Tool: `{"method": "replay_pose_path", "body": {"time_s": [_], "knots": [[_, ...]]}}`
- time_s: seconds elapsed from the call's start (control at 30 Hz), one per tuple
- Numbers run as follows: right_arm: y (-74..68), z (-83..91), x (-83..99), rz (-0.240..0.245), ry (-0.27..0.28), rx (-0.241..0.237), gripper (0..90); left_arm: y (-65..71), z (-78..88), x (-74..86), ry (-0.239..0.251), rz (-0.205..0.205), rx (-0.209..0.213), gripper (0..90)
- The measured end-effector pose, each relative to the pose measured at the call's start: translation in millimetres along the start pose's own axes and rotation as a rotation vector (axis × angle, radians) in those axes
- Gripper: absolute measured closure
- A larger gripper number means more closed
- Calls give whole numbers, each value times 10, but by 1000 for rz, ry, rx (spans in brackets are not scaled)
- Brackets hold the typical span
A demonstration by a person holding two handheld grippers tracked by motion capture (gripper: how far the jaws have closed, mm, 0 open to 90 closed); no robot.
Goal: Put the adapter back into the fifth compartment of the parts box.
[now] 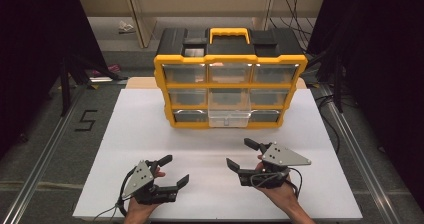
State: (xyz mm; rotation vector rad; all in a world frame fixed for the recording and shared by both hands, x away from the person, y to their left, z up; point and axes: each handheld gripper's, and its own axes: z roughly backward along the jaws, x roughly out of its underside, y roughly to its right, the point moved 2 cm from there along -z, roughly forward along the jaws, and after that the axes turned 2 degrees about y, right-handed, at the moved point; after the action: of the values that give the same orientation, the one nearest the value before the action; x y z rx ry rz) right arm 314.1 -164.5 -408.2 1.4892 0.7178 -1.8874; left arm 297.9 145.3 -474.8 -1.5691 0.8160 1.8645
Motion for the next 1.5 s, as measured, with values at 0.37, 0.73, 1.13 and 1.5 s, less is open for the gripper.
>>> {"method": "replay_pose_path", "body": {"time_s": [0.37,0.73,1.13,1.5], "knots": [[-5,4,116,8,-2,6,192,2,-2,1,-1,0,4,160],[12,42,202,6,5,15,193,4,-4,3,-3,2,9,160],[-1,88,280,5,-3,14,193,10,1,11,-12,1,16,160],[-12,156,339,1,8,18,192,20,-8,18,-19,-3,22,159]]}}
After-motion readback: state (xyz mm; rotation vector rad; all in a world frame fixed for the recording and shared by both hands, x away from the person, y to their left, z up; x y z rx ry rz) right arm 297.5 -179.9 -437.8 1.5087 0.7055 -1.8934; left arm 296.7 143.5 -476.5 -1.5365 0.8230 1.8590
